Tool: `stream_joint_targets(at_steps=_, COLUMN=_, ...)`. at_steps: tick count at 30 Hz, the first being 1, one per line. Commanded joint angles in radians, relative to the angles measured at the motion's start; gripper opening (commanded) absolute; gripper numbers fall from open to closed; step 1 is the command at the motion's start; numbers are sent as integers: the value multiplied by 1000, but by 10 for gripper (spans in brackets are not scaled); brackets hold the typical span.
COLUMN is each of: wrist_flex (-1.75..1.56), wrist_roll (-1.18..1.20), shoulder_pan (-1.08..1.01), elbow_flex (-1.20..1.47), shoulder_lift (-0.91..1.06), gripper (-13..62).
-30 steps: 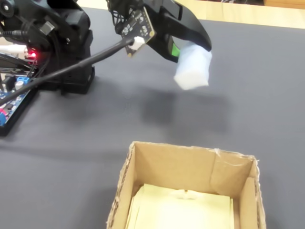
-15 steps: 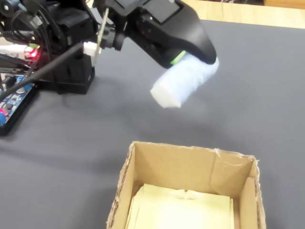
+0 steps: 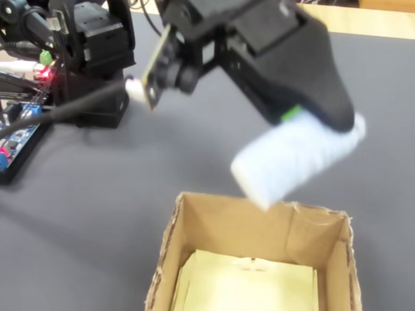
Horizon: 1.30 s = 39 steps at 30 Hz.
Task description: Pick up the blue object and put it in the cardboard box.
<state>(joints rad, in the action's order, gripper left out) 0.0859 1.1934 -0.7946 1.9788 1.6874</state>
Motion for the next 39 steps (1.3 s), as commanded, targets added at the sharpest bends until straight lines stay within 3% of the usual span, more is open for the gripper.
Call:
stream_joint_targets(at_steps=1, wrist_flex=-28, wrist_roll=-11, shoulder_pan=-18, elbow_flex=-101, shoulder_lift=-5, gripper=76)
stream_joint_targets(at_steps=8, wrist_flex=5, wrist_roll=-25, shoulder_pan=-71, elbow_flex=-66, shoulder_lift=-46, gripper=81)
stream_joint_targets(at_steps=10, wrist_flex=41, wrist_roll=-12, shoulder_pan=-74, elbow_flex=-54, shoulder_lift=-44, gripper=166)
stream_joint_targets(at_steps=16, wrist_flex=95, wrist_roll=37, shoulder_pan=-72, elbow_flex=-48, shoulder_lift=-48, gripper=268)
stream_joint_targets(at_steps=27, wrist_flex=12, wrist_roll=178, shoulder_pan=-41, elbow_flex=-20, shoulder_lift=8, gripper=301)
stream_joint_targets(at_steps=39, wrist_flex=-110, wrist_roll=489, shoulder_pan=218, elbow_flex=190, shoulder_lift=225, gripper=332)
